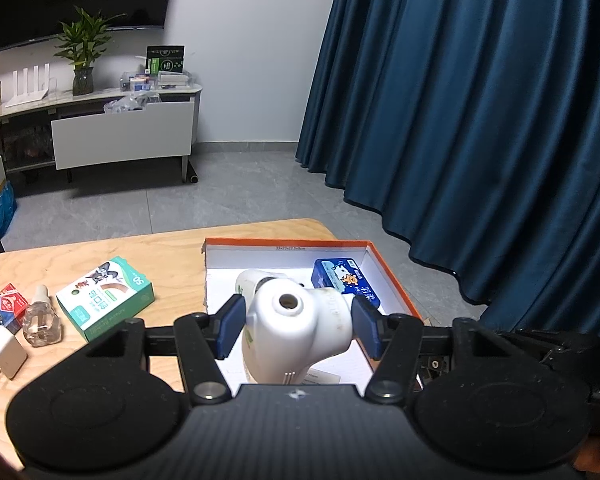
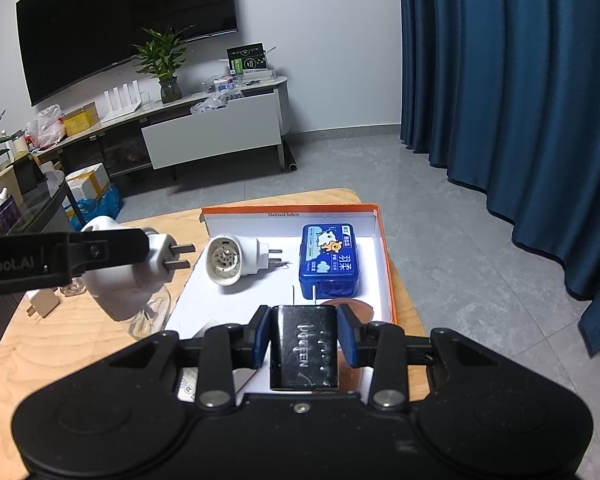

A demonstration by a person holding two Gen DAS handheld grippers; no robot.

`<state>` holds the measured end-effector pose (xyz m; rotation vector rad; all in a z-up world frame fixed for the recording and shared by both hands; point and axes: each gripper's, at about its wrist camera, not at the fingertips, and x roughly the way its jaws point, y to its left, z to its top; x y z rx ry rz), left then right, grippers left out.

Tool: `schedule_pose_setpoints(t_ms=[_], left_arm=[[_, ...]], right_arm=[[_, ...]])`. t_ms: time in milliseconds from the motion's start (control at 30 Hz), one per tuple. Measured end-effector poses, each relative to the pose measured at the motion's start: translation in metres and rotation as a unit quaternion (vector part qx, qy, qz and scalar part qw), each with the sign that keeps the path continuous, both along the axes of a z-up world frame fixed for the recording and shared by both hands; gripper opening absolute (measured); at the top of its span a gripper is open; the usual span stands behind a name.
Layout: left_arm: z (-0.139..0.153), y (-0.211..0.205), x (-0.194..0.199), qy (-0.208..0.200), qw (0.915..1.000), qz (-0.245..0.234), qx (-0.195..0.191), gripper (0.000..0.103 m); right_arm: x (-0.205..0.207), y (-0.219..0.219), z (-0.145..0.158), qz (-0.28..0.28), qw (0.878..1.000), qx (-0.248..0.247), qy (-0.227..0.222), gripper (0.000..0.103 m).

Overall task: Organize rigid objects
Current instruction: 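Hold the diffuser and black charger still above the lid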

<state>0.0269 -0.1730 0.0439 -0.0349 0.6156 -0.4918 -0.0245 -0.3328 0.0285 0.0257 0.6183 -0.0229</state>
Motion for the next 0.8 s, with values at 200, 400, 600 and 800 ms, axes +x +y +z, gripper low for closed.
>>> schedule_pose_setpoints(t_ms=[200, 400, 600, 800], left_arm=[[-0.0002, 0.0, 0.0002, 0.0, 1.0, 0.0, 0.0, 0.059], [-0.0021, -0.0001, -0.0002, 0.001, 1.0, 0.0, 0.0, 0.059], [-0.0041, -0.0012, 0.0014, 0.004, 1.0, 0.0, -0.001, 0.059], [-0.0052, -0.0024, 0.0015, 0.004, 1.0, 0.0, -0.001, 0.059]], right_arm=[[0.0014, -0.0004, -0.0016, 0.0, 1.0, 0.0, 0.002, 0.044], [0.0026, 0.0007, -0.0052, -0.001, 1.0, 0.0, 0.005, 0.044], [0.0036, 0.0009, -0.0059, -0.001, 1.0, 0.001, 0.006, 0.044], [0.0036, 0.0009, -0.0064, -0.001, 1.0, 0.002, 0.007, 0.044]])
